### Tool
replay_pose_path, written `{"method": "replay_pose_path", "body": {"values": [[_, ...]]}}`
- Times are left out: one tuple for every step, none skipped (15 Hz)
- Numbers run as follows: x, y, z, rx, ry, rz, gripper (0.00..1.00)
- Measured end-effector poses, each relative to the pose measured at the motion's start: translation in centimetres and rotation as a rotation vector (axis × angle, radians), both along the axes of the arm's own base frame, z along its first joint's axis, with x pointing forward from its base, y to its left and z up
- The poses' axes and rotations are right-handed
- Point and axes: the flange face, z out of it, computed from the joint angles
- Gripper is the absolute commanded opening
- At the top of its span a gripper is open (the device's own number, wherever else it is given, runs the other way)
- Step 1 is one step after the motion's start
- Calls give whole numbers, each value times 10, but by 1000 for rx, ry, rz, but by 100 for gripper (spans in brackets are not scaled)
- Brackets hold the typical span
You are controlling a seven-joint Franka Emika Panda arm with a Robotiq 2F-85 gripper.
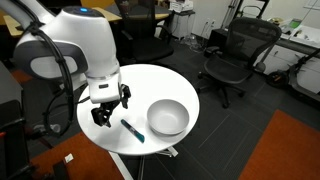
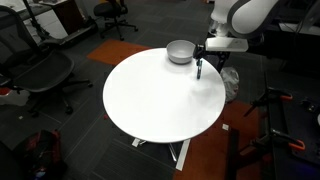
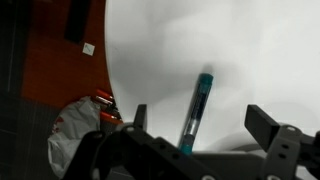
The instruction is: Pick the marker and put it in the bowl
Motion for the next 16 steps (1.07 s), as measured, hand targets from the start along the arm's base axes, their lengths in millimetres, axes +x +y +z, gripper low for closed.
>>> {"method": "replay_pose_path", "body": {"values": [[0, -2, -7, 7, 3, -15, 100], [1, -3, -14, 14, 9, -29, 100], [0, -4, -20, 21, 15, -38, 100], [1, -6, -26, 26, 21, -48, 100], [1, -7, -30, 28, 27, -57, 100], [1, -9, -34, 30, 32, -66, 100], [1, -12, -37, 29, 36, -74, 100], [1, -15, -40, 28, 39, -81, 100], [2, -18, -42, 26, 40, -87, 100], [2, -21, -43, 24, 42, -93, 100], [2, -24, -44, 22, 42, -98, 100], [3, -26, -45, 19, 42, -102, 100], [4, -29, -45, 16, 41, -105, 100], [5, -31, -45, 13, 40, -108, 100], [6, -33, -45, 11, 38, -110, 100], [7, -35, -45, 8, 36, -112, 100]]}}
